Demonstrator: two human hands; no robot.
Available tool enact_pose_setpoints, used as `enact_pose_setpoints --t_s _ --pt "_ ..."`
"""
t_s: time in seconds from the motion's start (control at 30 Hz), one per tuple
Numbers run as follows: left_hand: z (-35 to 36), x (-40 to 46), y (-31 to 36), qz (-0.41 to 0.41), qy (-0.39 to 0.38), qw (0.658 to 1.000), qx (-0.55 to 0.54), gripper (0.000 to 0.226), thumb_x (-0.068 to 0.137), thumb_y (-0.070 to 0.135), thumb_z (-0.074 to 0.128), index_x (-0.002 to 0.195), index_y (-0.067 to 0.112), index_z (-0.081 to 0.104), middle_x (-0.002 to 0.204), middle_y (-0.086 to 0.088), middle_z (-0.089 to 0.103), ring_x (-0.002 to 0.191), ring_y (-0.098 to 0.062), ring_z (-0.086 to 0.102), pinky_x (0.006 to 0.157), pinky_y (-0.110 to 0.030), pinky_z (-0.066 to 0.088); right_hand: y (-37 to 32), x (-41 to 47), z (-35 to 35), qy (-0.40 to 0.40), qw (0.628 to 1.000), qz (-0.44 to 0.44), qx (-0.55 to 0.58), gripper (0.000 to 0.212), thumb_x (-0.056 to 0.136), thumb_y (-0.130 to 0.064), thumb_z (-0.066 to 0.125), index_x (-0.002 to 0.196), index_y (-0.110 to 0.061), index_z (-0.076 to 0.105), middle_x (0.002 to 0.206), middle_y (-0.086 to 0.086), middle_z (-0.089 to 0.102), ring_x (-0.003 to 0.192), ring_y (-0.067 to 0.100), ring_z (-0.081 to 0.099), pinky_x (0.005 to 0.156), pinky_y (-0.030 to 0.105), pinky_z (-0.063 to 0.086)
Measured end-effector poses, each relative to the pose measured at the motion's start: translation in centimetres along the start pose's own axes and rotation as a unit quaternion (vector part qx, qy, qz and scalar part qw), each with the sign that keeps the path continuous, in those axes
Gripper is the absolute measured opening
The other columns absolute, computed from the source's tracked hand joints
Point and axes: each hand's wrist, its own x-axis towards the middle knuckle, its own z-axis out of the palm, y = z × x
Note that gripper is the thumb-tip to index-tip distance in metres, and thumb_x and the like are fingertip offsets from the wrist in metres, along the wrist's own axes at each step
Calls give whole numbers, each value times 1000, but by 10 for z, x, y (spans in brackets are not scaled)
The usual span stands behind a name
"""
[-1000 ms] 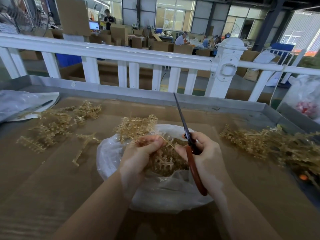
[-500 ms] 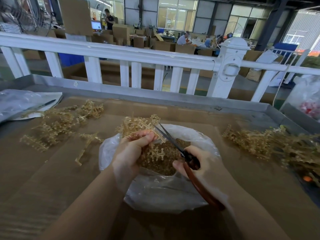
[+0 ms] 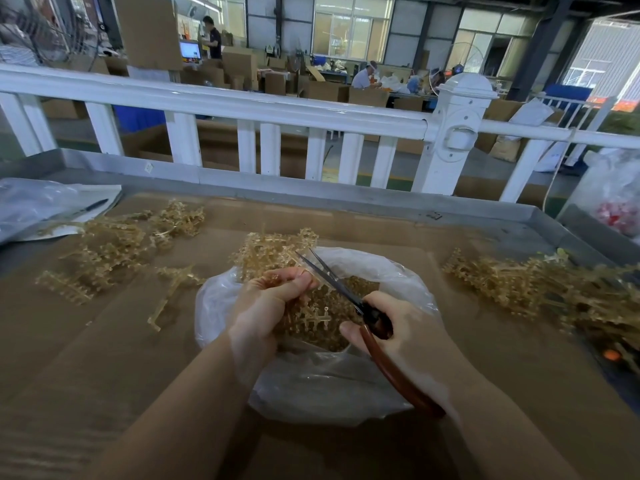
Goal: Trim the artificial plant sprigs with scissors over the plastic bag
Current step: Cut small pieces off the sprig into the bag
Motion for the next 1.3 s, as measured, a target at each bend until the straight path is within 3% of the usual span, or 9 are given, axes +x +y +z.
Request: enact_pose_setpoints --t_s 0.17,0.3,0.53,0.7,0.9,1.0,1.1,1.17,1.3 --pt "-1 2 -3 -6 -1 1000 1 7 61 7 74 64 13 72 69 -10 72 62 -20 71 55 -32 58 0 0 -1 -7 1000 2 -10 28 85 -58 55 75 -33 46 65 -11 49 62 1 48 56 16 31" --pt "-2 4 -5 -2 8 1000 21 20 73 3 72 58 16 73 68 -9 72 63 -20 71 55 -31 58 1 -1 0 -1 1000 6 -10 29 84 -57 57 72 -33 46 61 -12 48 61 -1 49 57 14 35" --pt "0 4 -5 -12 13 1000 21 10 72 0 71 70 10 67 67 -9 71 67 -22 67 70 -39 58 3 -2 0 -7 1000 3 -20 32 82 -60 57 75 -30 52 62 -11 50 59 1 48 55 16 35" --pt "0 4 -4 -31 14 999 7 11 76 -2 68 80 7 65 66 -8 71 62 -17 70 62 -33 60 5 -2 2 -7 1000 -6 -12 28 82 -59 59 72 -34 50 58 -11 49 62 -6 51 60 10 38" --pt "0 6 -3 -50 3 999 -3 12 77 -3 68 83 7 64 67 -8 72 64 -16 70 71 -36 58 7 -2 7 -4 1000 -11 -21 27 82 -61 55 71 -38 47 62 -12 52 63 -5 52 60 10 38" --pt "-1 7 -3 -53 0 999 5 13 77 -2 68 89 3 65 65 -7 71 60 -16 69 60 -31 60 8 -2 8 -4 1000 -5 -10 29 82 -61 56 74 -33 52 63 -11 54 62 -3 53 59 11 38" --pt "-3 6 -2 -51 -2 999 13 28 67 2 73 93 2 66 68 -8 71 61 -17 70 55 -29 58 6 -2 8 -5 1000 -7 -10 28 83 -61 56 73 -36 48 63 -13 52 65 -7 53 58 9 38" --pt "-3 5 -4 -44 -2 998 36 43 54 9 76 95 2 67 76 -12 71 70 -23 71 63 -33 57 4 -1 10 -7 1000 -5 -20 29 84 -63 53 76 -35 48 65 -13 52 63 -2 52 55 12 35" --pt "-3 4 -6 -45 3 998 47 42 51 9 77 92 4 67 76 -12 72 74 -26 71 67 -36 56 2 1 15 -5 1000 5 -21 32 85 -64 49 76 -33 47 66 -11 53 64 0 51 55 14 30"
